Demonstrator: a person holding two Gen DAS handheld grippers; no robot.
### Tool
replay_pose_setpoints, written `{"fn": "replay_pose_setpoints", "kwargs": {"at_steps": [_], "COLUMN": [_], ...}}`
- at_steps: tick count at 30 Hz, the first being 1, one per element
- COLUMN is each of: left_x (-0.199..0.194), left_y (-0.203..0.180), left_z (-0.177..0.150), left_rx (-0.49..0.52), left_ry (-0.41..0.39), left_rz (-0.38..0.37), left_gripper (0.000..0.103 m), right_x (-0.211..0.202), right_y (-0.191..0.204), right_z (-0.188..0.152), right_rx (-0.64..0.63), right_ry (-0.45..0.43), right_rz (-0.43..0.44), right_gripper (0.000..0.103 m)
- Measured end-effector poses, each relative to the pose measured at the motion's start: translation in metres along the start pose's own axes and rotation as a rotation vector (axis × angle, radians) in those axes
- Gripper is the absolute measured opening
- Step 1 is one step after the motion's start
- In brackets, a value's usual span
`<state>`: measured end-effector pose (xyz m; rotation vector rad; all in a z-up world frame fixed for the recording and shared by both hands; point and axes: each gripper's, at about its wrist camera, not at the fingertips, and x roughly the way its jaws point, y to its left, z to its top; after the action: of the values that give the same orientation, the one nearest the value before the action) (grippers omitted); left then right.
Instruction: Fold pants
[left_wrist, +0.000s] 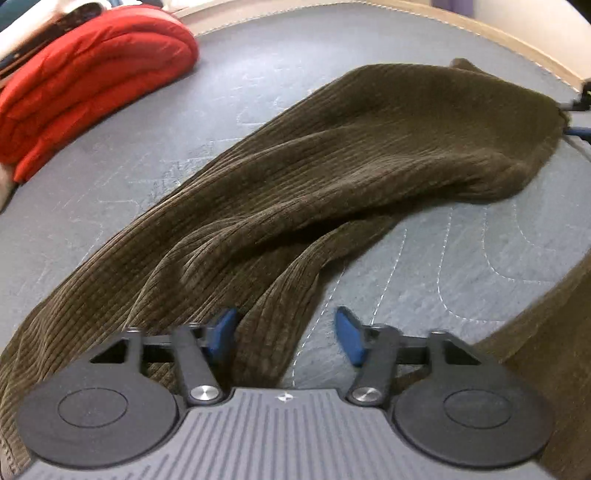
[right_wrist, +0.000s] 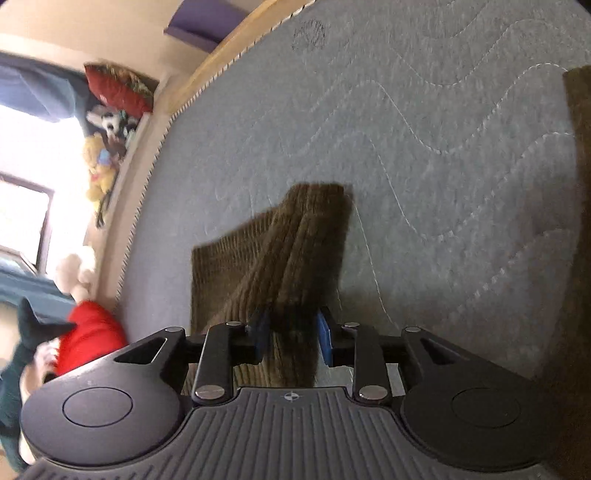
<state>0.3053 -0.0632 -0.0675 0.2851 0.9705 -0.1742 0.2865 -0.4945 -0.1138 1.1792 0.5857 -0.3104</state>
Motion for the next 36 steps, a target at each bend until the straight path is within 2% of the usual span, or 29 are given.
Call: {"fn": "replay_pose_setpoints", "kwargs": {"at_steps": [1,2,5,7,13,14,15,17,19,21,22,23,24,25,26,28,29,31,33,36], "left_x": [-0.001,-0.006,-0.031,-0.051,-0.061,-0.062,-0.059,-0.054,-0.049,-0.047,-0.047,-0.045,-0.042,-0.04,-0.039,-0.037,-0.038,-0.04,-0.044,-0.044], "left_y": [0.006,0.012,0.041,0.057,0.058,0.057,0.057,0.059,0.058,0.053,0.05,0.046,0.043,0.042,0.044,0.049,0.051,0.053,0.052,0.049], "left_z": [-0.001,-0.003,-0.014,-0.027,-0.047,-0.048,-0.046,-0.044,-0.042,-0.043,-0.043,-0.043,-0.043,-0.044,-0.045,-0.046,-0.047,-0.047,-0.049,-0.059], "left_rx": [-0.004,-0.007,-0.106,-0.183,-0.195,-0.2,-0.209,-0.227,-0.228,-0.198,-0.178,-0.156,-0.133,-0.117,-0.12,-0.136,-0.13,-0.1,-0.068,-0.059], "left_ry": [0.016,0.014,-0.017,-0.045,-0.059,-0.059,-0.052,-0.044,-0.046,-0.044,-0.04,-0.026,-0.005,0.009,0.021,0.036,0.038,0.04,0.031,0.053], "left_rz": [0.001,0.02,0.068,0.097,0.063,0.06,0.059,0.048,0.016,-0.038,-0.075,-0.099,-0.094,-0.085,-0.099,-0.133,-0.143,-0.164,-0.171,-0.183], "left_gripper": [0.013,0.012,0.011,0.011,0.011,0.011,0.011,0.011,0.011,0.011,0.011,0.011,0.011,0.011,0.011,0.011,0.011,0.011,0.011,0.014], "right_x": [0.001,0.003,0.007,0.016,0.027,0.029,0.031,0.031,0.017,-0.016,-0.033,-0.045,-0.046,-0.04,-0.03,-0.023,-0.024,-0.024,-0.031,-0.031], "right_y": [-0.001,-0.003,-0.01,-0.015,-0.01,-0.009,-0.008,-0.002,0.017,0.051,0.063,0.068,0.062,0.048,0.025,-0.01,-0.019,-0.009,-0.005,-0.014], "right_z": [0.004,0.008,0.017,0.019,0.013,0.013,0.014,0.019,0.029,0.04,0.039,0.034,0.031,0.03,0.03,0.031,0.033,0.04,0.046,0.051], "right_rx": [0.02,0.044,0.099,0.125,0.075,0.079,0.088,0.076,0.021,-0.107,-0.181,-0.24,-0.232,-0.183,-0.109,0.017,0.037,-0.05,-0.059,-0.044], "right_ry": [-0.016,-0.028,-0.059,-0.064,-0.083,-0.083,-0.078,-0.071,-0.108,-0.245,-0.329,-0.406,-0.423,-0.381,-0.296,-0.229,-0.235,-0.235,-0.256,-0.246], "right_rz": [0.017,0.032,0.045,0.017,0.011,0.011,0.015,0.014,0.066,0.116,0.101,0.01,-0.123,-0.236,-0.338,-0.437,-0.392,-0.39,-0.334,-0.349], "right_gripper": [0.033,0.037,0.039,0.04,0.039,0.034,0.013,0.011,0.01,0.009,0.009,0.009,0.009,0.009,0.009,0.009,0.009,0.01,0.009,0.009]}}
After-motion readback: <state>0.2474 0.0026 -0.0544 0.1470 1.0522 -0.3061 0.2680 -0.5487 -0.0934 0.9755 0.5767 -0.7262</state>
